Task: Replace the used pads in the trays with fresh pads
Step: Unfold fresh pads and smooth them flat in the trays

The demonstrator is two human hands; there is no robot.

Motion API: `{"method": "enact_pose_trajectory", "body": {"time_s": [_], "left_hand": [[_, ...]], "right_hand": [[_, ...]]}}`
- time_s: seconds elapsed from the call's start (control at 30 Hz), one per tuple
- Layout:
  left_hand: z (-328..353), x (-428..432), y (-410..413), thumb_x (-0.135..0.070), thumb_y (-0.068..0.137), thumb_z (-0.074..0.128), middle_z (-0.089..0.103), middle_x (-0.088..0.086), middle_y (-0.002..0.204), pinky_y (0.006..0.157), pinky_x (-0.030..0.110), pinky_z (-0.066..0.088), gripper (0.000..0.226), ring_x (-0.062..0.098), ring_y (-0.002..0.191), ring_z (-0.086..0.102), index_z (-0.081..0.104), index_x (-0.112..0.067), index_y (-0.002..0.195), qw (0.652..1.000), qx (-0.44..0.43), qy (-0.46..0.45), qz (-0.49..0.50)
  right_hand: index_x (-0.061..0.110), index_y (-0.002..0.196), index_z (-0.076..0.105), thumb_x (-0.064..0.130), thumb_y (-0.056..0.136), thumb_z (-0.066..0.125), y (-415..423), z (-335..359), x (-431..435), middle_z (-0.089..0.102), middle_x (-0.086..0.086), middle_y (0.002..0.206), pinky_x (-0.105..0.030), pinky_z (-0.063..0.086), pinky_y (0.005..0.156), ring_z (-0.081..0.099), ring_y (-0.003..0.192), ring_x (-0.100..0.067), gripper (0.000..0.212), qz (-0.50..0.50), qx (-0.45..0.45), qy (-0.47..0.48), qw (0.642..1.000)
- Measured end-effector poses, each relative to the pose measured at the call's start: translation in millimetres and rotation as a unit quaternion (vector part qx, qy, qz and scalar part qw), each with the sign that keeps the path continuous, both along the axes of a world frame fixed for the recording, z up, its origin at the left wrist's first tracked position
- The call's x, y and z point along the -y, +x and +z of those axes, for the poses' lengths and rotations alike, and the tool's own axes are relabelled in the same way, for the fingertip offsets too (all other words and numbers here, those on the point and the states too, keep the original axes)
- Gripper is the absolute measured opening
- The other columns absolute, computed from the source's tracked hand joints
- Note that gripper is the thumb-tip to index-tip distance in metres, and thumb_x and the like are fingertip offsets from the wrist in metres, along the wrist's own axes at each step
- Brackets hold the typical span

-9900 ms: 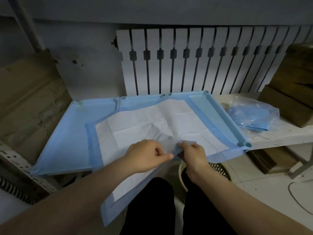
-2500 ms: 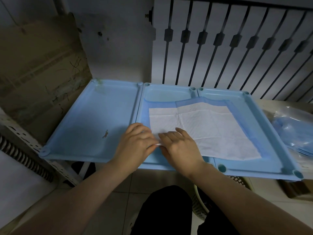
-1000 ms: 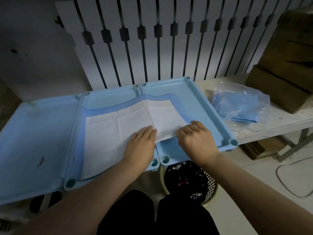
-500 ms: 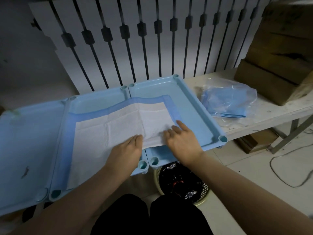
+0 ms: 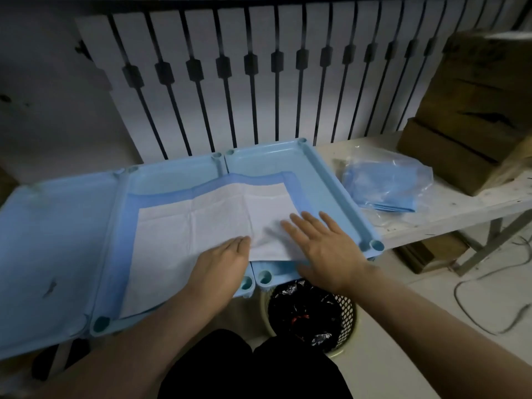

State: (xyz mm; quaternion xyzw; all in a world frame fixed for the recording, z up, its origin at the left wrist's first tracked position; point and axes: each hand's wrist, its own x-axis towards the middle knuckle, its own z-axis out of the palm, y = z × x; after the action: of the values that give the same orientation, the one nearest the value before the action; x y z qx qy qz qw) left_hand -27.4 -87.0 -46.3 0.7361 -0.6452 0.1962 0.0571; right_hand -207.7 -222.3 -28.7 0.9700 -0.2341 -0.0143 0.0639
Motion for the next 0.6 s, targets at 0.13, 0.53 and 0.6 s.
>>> {"method": "enact_pose_trajectory", "body": {"time_s": [0.13,0.53,0.6], "left_hand": [[9.6,-11.6,1.9,-0.017,0.024,0.091,0.069,-0.004,0.066,0.046,0.017,0.047,0.061,0.014,0.052,0.065,0.074,-0.017,0.083,0.999,-0.032,-0.032,0.001],[46.0,-95.8,-5.2,-0.064,0.081,0.057,0.069,0.025,0.102,0.082,0.05,0.056,0.073,0.037,0.086,0.071,0.056,0.002,0.111,0.391,-0.889,-0.073,0.229],[46.7,-88.9,8.8,-0.06,0.08,0.063,0.054,0.031,0.125,0.099,0.053,0.046,0.084,0.043,0.108,0.061,0.037,-0.003,0.136,0.205,-0.949,-0.147,0.19]], "right_hand": [[0.031,0.092,0.074,0.029,0.066,0.07,32.0,2.3,-23.5,0.072,0.007,0.101,-0.03,0.047,0.09,0.067,0.098,-0.02,0.027,0.101,0.112,-0.006,0.989],[0.024,0.11,0.057,0.02,0.096,0.039,58.7,56.0,-49.7,0.067,-0.001,0.108,-0.032,0.033,0.062,0.063,0.094,-0.032,0.023,-0.021,0.118,-0.008,0.993],[0.027,0.115,0.056,0.02,0.096,0.039,57.4,65.1,-60.0,0.068,-0.002,0.105,-0.031,0.032,0.063,0.063,0.092,-0.031,0.026,-0.01,0.099,-0.023,0.995]]}}
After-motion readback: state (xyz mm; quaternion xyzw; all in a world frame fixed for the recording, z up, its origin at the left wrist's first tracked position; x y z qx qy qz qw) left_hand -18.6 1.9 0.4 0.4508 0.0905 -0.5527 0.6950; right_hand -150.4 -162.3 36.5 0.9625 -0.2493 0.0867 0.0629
